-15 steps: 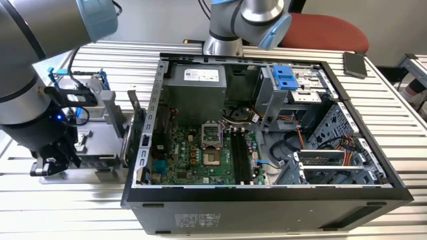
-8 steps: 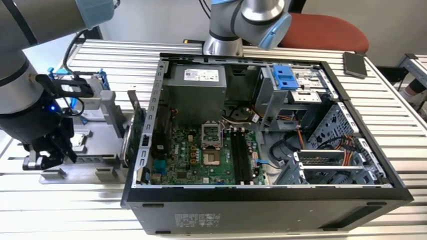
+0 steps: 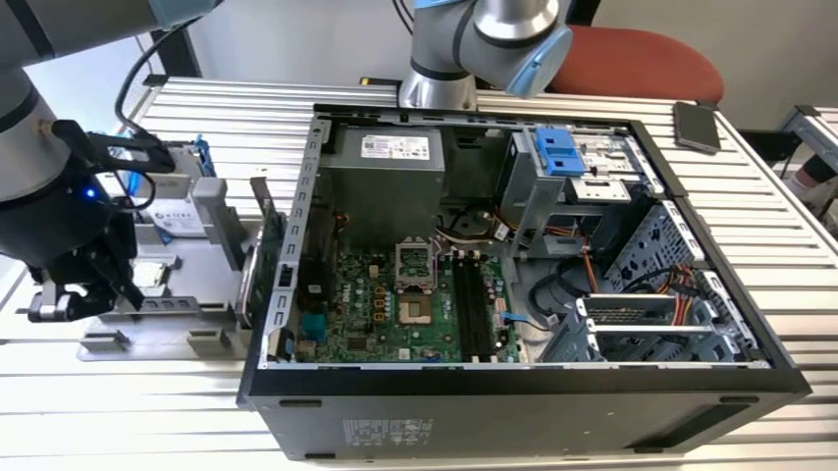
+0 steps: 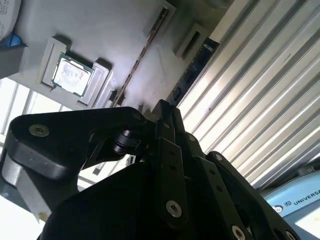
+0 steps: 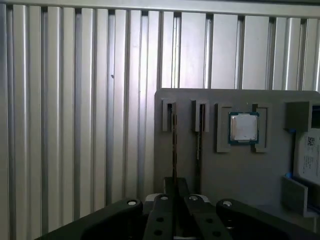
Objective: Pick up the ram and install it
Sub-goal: 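Pick up the ram and move it above insertion slot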
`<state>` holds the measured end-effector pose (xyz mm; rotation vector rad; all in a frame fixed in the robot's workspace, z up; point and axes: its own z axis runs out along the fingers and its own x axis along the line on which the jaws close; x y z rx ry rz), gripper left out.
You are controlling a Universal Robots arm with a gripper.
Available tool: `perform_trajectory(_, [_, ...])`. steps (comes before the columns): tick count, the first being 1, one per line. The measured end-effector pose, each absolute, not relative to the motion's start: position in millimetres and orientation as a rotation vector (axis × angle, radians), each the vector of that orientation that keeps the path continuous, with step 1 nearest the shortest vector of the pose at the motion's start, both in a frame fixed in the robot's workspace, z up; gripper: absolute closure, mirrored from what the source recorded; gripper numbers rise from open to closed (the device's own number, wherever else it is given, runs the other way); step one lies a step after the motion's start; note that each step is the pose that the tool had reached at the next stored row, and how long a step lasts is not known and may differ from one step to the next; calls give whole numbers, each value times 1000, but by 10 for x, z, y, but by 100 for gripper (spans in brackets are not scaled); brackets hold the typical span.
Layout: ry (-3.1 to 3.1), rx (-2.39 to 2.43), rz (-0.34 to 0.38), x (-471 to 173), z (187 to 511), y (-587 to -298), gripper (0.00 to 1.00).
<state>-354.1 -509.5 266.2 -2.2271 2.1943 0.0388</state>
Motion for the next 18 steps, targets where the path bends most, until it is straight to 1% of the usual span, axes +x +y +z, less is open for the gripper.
perform_trajectory(18, [2194,-2227,39,-3541,2974,-5095,100])
